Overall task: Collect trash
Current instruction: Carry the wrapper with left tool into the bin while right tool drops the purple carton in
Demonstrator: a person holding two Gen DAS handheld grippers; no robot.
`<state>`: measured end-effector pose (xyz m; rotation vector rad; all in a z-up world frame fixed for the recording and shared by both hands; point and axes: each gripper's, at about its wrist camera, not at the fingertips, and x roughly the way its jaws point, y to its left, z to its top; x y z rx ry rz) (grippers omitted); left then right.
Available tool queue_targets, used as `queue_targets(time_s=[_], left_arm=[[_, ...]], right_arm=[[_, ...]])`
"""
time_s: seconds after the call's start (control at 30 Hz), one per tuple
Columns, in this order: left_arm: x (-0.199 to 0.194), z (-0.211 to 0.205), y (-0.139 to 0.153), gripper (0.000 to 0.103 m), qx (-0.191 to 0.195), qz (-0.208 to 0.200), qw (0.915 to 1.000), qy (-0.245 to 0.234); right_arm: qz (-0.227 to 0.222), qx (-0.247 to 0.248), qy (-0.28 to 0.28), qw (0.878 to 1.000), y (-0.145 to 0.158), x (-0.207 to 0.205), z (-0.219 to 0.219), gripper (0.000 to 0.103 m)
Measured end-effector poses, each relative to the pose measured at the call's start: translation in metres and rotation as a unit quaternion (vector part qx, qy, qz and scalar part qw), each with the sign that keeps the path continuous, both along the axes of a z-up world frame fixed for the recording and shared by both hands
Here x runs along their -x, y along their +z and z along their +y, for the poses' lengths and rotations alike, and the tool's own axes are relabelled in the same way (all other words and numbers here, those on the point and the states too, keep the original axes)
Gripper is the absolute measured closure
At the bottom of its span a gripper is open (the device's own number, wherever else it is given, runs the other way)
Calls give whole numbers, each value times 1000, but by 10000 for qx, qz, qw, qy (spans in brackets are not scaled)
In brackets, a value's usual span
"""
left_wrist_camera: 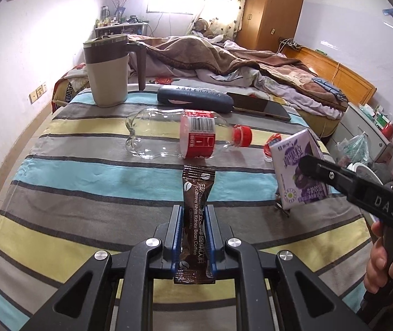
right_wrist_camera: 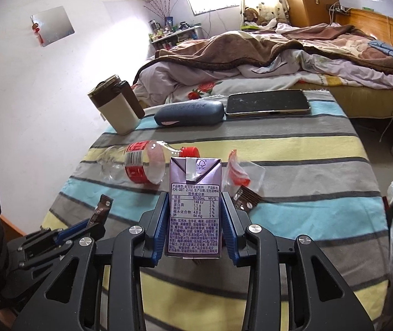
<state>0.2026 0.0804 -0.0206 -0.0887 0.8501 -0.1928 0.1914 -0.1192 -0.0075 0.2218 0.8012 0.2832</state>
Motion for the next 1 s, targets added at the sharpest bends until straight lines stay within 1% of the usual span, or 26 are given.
queue_targets(time_s=[0.1, 0.37, 0.63, 1.0], left_arm=[[5, -4, 2, 87, 21, -11, 10000, -31], [17, -22, 11, 87, 54, -139, 9997, -178], [29, -52, 24, 87, 31, -285, 9988, -409], [38, -103, 35, 87, 25, -420, 9956, -835]], right_arm=[[17, -75, -12, 10000, 1, 7, -7, 65], [55, -84, -225, 9997, 0, 24, -29, 65], [-12, -50, -399, 9992, 2, 36, -49, 65], [-152, -91, -708, 9973, 9, 56, -89, 65]])
